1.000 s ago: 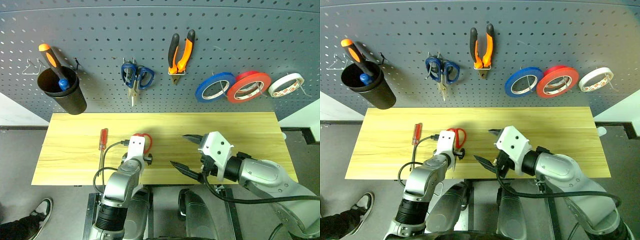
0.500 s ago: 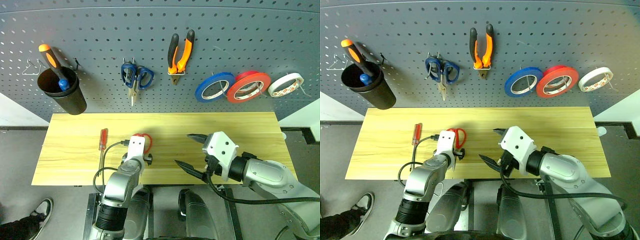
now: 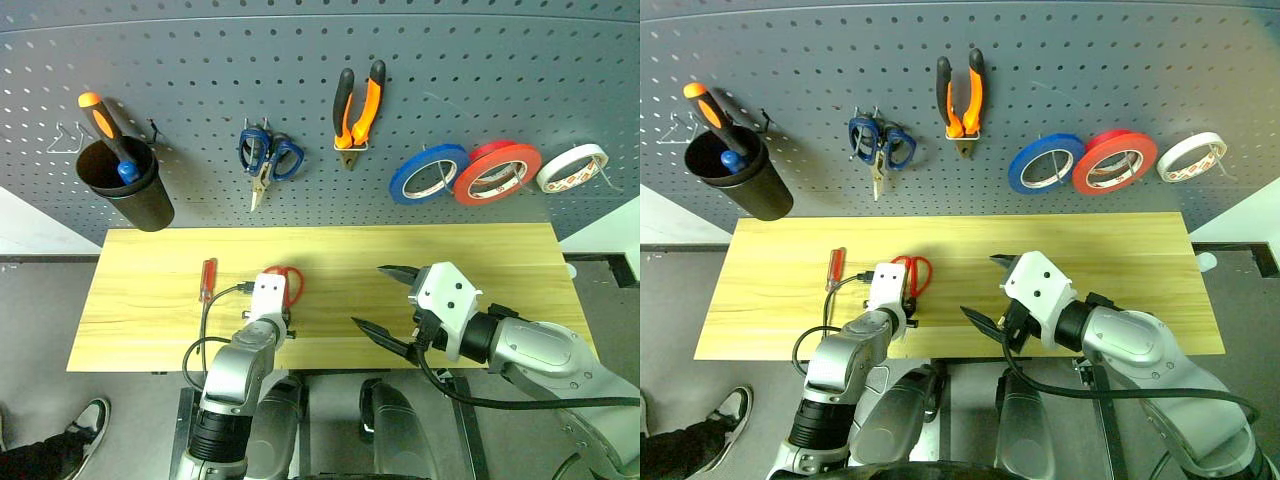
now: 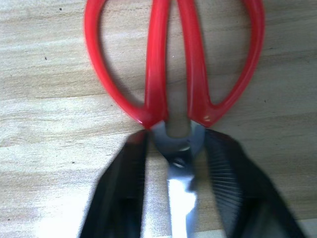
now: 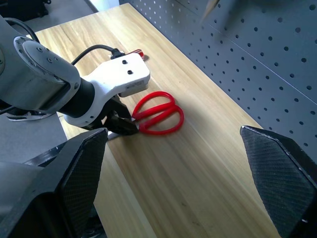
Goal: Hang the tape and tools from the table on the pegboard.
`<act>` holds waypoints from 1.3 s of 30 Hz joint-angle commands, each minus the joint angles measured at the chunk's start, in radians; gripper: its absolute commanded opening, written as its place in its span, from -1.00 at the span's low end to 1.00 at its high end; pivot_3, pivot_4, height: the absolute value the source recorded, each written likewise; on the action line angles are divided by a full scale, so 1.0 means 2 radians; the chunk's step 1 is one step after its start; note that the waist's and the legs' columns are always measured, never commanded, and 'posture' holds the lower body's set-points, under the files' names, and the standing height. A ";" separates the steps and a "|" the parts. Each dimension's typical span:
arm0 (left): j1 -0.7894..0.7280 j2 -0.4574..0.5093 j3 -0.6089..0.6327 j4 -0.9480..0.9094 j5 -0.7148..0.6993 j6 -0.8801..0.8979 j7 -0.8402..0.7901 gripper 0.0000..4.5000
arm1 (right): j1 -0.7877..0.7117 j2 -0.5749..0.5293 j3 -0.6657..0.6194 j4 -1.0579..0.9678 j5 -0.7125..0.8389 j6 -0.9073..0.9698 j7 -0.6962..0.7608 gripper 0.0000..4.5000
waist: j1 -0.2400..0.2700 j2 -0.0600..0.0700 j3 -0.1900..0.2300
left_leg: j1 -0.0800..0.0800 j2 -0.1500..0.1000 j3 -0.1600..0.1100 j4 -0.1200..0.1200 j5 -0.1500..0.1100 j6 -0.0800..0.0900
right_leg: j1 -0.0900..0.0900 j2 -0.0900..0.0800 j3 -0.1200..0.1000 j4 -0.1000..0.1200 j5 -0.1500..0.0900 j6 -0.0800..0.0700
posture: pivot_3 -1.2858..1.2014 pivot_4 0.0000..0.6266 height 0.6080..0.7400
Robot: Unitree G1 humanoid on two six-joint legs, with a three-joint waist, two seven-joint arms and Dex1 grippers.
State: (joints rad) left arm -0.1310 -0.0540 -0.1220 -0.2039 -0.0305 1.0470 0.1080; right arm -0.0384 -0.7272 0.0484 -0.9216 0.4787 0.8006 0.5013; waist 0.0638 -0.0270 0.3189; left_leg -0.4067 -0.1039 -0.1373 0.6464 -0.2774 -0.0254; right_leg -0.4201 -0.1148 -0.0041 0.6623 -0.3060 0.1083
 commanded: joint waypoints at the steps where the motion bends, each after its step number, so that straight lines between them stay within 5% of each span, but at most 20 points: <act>1: 0.036 -0.015 0.005 0.063 -0.004 0.044 -0.001 -0.52 | 0.000 -0.002 -0.009 -0.021 -0.001 -0.007 -0.001 1.00 | 0.000 0.000 0.000 | 0.000 0.000 0.000 0.000 0.000 0.000 | 0.000 0.000 0.000 0.000 0.000 0.000 | 0.03 0.24 0.77; 39: -0.012 0.043 -0.085 -0.088 0.010 -0.005 -0.058 -0.52 | 0.003 0.004 -0.019 0.024 -0.031 -0.062 0.032 1.00 | 0.001 -0.002 0.002 | -0.005 0.000 0.000 0.000 0.000 0.000 | -0.003 0.000 -0.001 -0.006 0.001 0.002 | 0.05 0.04 0.77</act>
State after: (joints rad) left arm -0.1544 0.0276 -0.2727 -0.3313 -0.0192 1.0535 -0.0001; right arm -0.0404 -0.7257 0.0441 -0.8315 0.3935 0.7065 0.5528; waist 0.0658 -0.0317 0.3232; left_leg -0.4165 -0.1045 -0.1376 0.6460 -0.2772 -0.0263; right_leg -0.4253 -0.1148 -0.0053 0.6510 -0.3043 0.1118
